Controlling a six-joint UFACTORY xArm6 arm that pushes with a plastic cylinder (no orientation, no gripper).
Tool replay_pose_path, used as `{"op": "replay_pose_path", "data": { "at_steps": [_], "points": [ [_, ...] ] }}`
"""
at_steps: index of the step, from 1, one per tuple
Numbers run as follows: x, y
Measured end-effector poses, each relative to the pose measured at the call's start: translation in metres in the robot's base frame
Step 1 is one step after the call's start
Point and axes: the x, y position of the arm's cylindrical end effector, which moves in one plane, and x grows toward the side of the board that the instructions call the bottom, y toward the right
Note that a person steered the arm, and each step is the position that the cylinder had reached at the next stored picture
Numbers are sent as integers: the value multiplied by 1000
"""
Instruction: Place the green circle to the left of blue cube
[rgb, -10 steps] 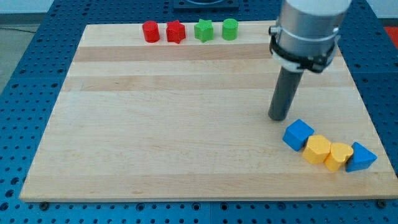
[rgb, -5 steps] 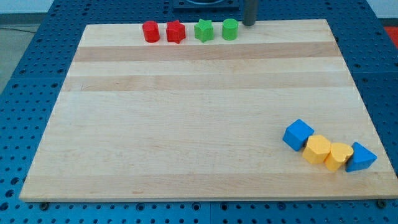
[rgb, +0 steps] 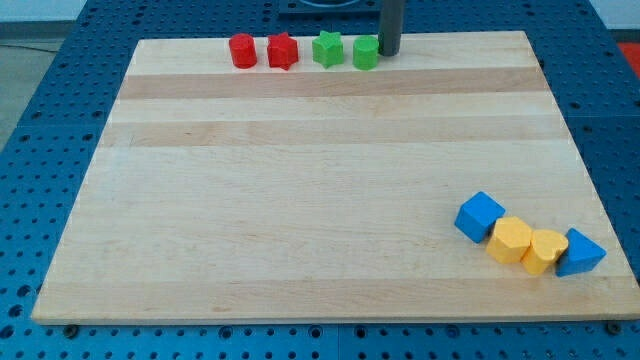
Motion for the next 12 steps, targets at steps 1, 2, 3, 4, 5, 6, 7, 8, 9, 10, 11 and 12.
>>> {"op": "replay_pose_path", "data": {
  "at_steps": [1, 2, 3, 4, 5, 6, 7, 8, 9, 10, 11, 12],
  "points": [
    [-15, -11],
    [-7, -50],
    [-1, -56],
    [4, -48],
    [32, -36],
    [74, -15],
    [131, 6],
    [184, 24],
    [201, 25],
    [201, 3],
    [216, -1],
    [240, 21]
  ]
}}
